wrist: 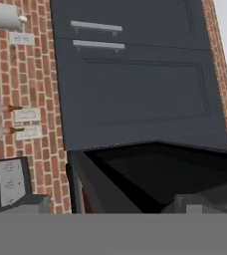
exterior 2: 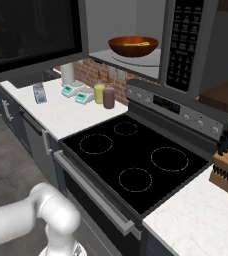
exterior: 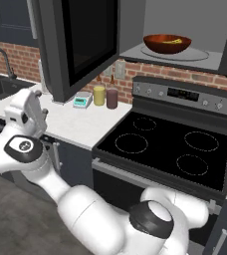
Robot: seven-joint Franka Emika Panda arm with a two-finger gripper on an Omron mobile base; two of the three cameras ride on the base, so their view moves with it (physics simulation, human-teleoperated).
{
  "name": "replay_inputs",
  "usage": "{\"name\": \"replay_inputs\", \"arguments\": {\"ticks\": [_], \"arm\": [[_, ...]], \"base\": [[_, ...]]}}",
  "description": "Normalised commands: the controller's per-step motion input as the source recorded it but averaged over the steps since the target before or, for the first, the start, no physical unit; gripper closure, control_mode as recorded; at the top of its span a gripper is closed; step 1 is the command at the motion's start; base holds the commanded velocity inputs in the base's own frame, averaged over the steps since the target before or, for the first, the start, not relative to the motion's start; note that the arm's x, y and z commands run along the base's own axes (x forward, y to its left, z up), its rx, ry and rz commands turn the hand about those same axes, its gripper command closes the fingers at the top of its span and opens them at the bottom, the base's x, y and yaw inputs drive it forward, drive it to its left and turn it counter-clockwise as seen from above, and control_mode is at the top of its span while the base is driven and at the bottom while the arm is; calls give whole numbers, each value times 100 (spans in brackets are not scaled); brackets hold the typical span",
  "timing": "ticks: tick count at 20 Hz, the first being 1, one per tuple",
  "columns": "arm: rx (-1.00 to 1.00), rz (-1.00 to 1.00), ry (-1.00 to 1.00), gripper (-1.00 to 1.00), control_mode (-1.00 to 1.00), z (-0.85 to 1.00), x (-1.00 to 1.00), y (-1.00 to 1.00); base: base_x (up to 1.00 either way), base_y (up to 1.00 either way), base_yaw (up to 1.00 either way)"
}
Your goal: Pick the cucumber from the sink and place it in the bowl. Then pick the bowl and place it in the microwave. Then close the microwave door and press the start button.
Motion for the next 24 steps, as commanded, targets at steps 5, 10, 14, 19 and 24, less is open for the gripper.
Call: {"name": "replay_inputs", "arguments": {"ticks": [5, 10, 14, 19, 24], "arm": [[0, -17, -3, -100, -100, 0, 36, -3], [5, -7, -8, -100, -100, 3, 0, -34], [11, -4, -6, -100, -100, 5, 7, -63], [8, -3, -3, -100, -100, 7, 33, -41], [5, 0, -2, -100, -100, 14, 47, -16]], "base": [[0, 0, 0], [0, 0, 0], [0, 0, 0], [0, 0, 0], [0, 0, 0]]}}
